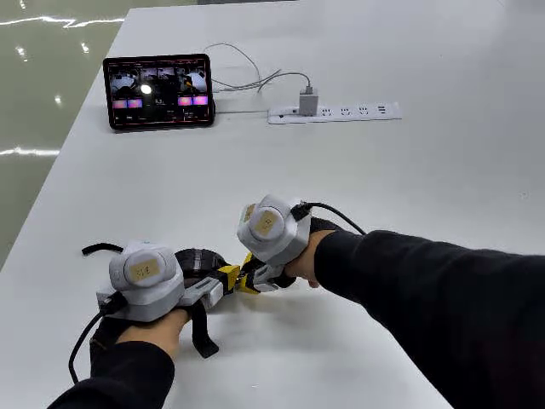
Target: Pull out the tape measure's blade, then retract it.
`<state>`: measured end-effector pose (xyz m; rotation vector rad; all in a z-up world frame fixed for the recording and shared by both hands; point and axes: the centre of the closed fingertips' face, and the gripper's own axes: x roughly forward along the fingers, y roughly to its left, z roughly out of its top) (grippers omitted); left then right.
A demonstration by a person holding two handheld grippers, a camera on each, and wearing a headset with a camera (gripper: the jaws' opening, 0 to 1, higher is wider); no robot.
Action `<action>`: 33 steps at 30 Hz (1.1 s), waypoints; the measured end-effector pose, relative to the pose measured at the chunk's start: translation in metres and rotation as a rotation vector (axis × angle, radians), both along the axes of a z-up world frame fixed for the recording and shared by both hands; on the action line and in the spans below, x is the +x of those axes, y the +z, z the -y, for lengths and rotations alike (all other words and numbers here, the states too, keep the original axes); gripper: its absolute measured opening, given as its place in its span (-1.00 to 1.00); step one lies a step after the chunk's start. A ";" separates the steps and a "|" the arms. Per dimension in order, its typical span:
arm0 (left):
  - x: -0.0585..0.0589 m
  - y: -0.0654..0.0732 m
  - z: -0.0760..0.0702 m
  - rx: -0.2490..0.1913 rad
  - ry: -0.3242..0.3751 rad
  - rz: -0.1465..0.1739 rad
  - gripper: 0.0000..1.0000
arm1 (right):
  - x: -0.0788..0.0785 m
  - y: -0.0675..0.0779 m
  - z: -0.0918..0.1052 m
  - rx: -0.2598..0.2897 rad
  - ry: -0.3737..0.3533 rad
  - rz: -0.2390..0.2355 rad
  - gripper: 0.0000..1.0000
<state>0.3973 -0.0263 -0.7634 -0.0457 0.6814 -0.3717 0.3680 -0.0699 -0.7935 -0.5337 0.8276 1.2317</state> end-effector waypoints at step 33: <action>0.001 0.000 0.001 0.022 -0.019 0.026 0.26 | 0.000 0.000 -0.004 -0.004 0.033 0.063 -0.77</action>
